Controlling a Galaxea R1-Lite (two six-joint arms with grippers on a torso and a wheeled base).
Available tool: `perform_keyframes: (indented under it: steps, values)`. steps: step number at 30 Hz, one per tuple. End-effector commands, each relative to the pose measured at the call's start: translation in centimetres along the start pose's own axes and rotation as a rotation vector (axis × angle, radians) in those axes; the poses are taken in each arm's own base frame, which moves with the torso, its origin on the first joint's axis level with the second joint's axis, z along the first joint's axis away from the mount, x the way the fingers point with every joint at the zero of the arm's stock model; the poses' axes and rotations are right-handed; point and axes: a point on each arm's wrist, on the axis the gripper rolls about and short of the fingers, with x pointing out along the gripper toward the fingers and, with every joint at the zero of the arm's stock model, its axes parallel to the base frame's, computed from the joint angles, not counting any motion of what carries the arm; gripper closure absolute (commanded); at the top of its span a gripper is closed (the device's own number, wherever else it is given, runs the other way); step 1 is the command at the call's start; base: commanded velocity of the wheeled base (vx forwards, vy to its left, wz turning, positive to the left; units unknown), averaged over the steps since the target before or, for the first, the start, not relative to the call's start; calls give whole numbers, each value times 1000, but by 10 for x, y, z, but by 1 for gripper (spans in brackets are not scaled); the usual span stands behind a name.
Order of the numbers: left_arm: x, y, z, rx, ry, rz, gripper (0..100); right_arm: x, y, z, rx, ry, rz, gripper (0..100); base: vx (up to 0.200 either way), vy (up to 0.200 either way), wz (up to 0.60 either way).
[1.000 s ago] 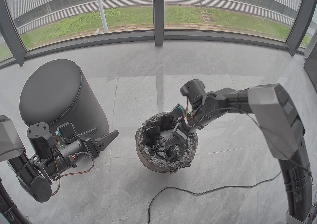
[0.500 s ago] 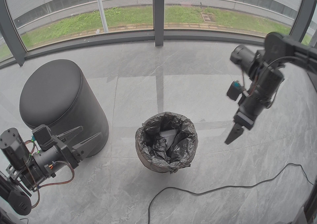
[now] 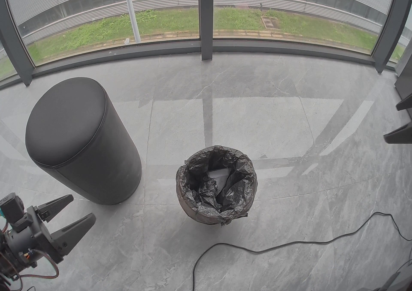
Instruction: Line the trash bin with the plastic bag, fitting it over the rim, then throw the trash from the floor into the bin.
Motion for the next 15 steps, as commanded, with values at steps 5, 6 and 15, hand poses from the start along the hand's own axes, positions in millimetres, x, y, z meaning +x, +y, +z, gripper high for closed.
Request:
perform_keyframes:
  steps: [5, 6, 15]
  values:
    - [-105, -17, -67, 144, -87, 185, 0, 25, 100, -244, 187, -677, -676, 0, 0, 0, 0]
    - [-103, -14, -71, 151, -88, 221, 0, 41, 106, -260, 189, -692, -679, 0, 0, 0, 0]
    - [-103, -2, -79, -25, -227, 676, 0, 68, 114, -287, 553, -627, -541, 0, 0, 0, 0]
